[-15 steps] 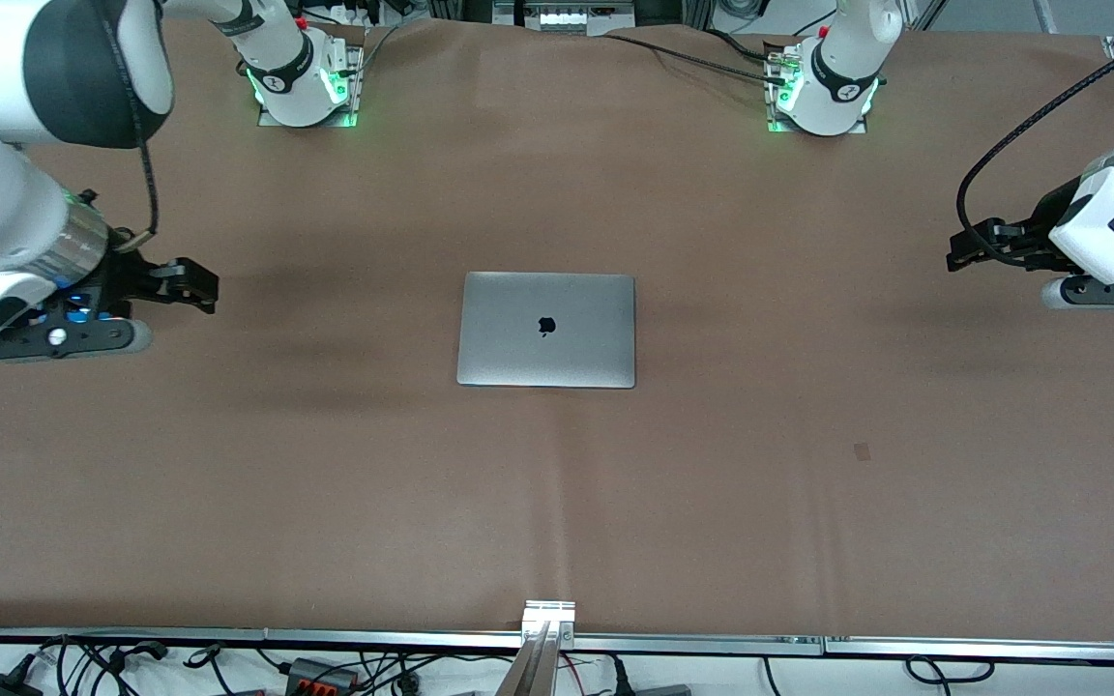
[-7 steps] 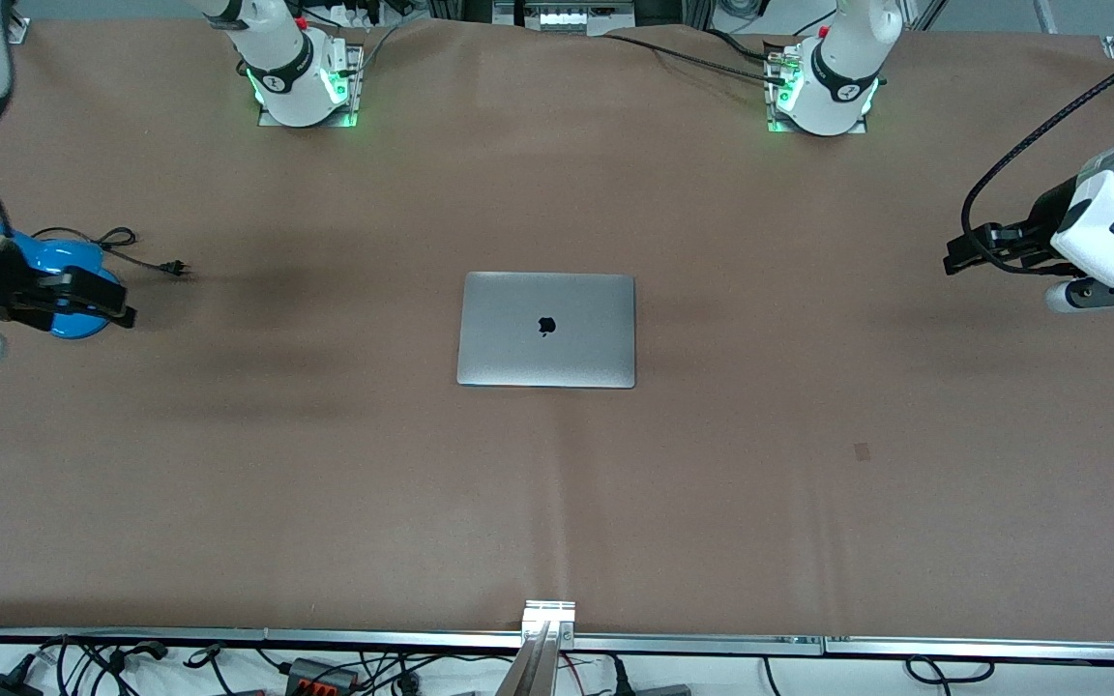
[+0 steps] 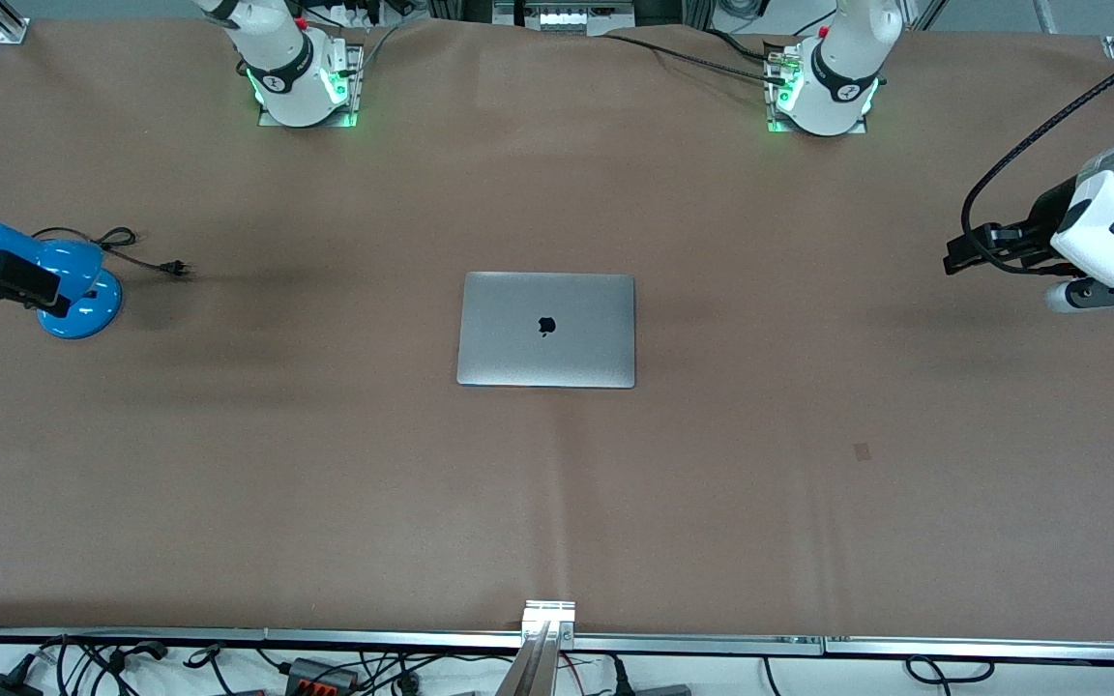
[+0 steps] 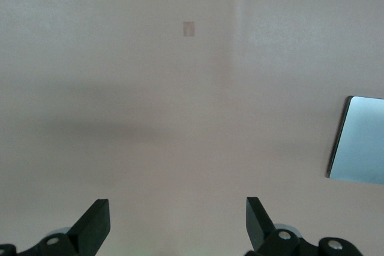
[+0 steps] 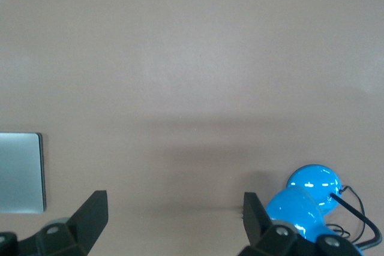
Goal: Close laptop with both arms from behind
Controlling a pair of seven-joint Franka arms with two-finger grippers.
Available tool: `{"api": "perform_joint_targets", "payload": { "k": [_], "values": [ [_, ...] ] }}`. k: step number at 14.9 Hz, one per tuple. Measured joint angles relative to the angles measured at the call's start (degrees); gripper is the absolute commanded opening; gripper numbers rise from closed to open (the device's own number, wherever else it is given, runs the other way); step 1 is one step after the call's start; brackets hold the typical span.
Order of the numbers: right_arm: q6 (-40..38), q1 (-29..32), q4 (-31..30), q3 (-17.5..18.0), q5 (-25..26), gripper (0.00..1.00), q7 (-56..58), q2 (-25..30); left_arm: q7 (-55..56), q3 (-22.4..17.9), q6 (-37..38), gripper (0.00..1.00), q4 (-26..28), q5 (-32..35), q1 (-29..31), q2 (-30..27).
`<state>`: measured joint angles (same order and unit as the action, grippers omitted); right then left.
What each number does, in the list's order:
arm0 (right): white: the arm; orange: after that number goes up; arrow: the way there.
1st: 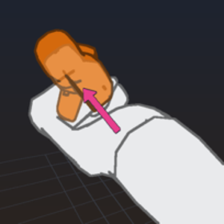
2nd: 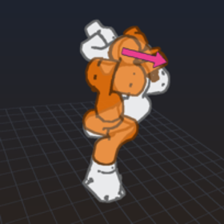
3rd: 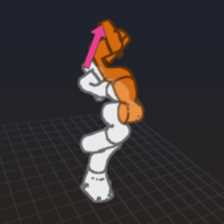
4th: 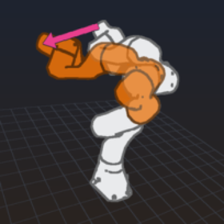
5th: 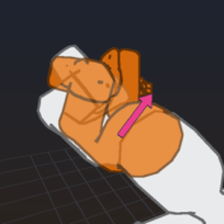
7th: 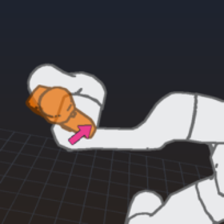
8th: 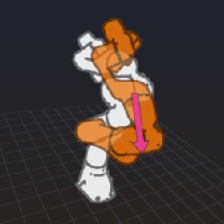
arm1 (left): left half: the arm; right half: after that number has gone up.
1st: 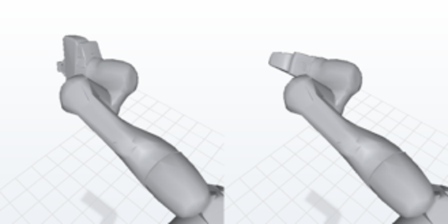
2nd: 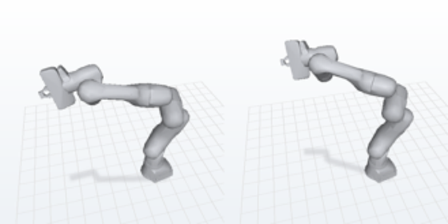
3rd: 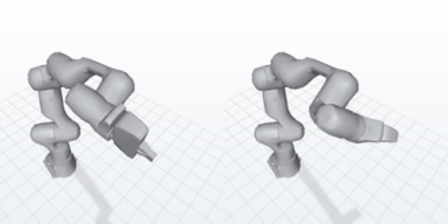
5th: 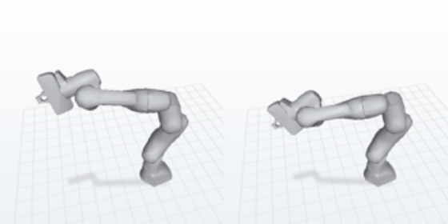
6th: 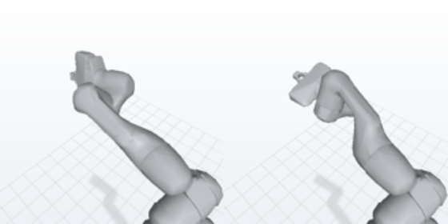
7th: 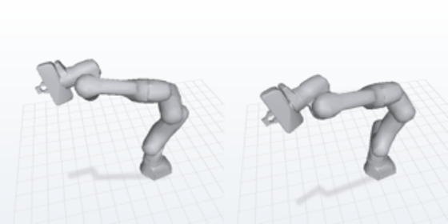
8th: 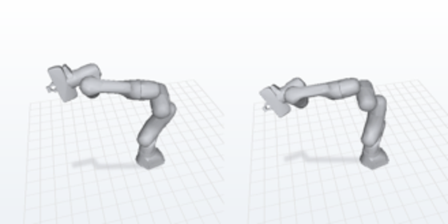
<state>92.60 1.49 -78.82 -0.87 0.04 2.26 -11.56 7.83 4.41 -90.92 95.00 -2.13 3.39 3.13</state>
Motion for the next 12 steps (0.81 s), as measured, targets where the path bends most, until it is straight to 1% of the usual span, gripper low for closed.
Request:
{"api": "perform_joint_targets", "payload": {
  "k": [3, 5, 6, 9, 12],
  "values": [
    [4.3, 0.0, -11.1, 0.1, 0.2, 1.00, 0.0, 7.2, 0.0, 0.0, 0.0, 1.00, 0.0, 0.0, 0.0, 0.0],
    [3.4, 0.0, -16.9, 0.1, 0.2, 1.00, 0.0, 11.9, 0.0, 0.0, 0.0, 1.00, 0.0, 0.0, 0.0, 0.0],
    [2.1, 0.0, -18.7, 0.1, 0.2, 1.00, 0.0, 13.5, 0.0, 0.0, 0.0, 1.00, 0.0, 0.0, 0.0, 0.0],
    [1.2, 0.0, -20.9, 0.1, 0.3, 1.00, 0.0, 15.7, 0.0, 0.0, 0.0, 1.00, 0.0, 0.0, 0.0, 0.0],
    [4.4, 0.1, -21.1, 0.1, 0.4, 1.00, 0.0, 15.6, 0.0, 0.0, 0.0, 1.00, 0.0, 0.0, 0.0, 0.0]
  ]
}}
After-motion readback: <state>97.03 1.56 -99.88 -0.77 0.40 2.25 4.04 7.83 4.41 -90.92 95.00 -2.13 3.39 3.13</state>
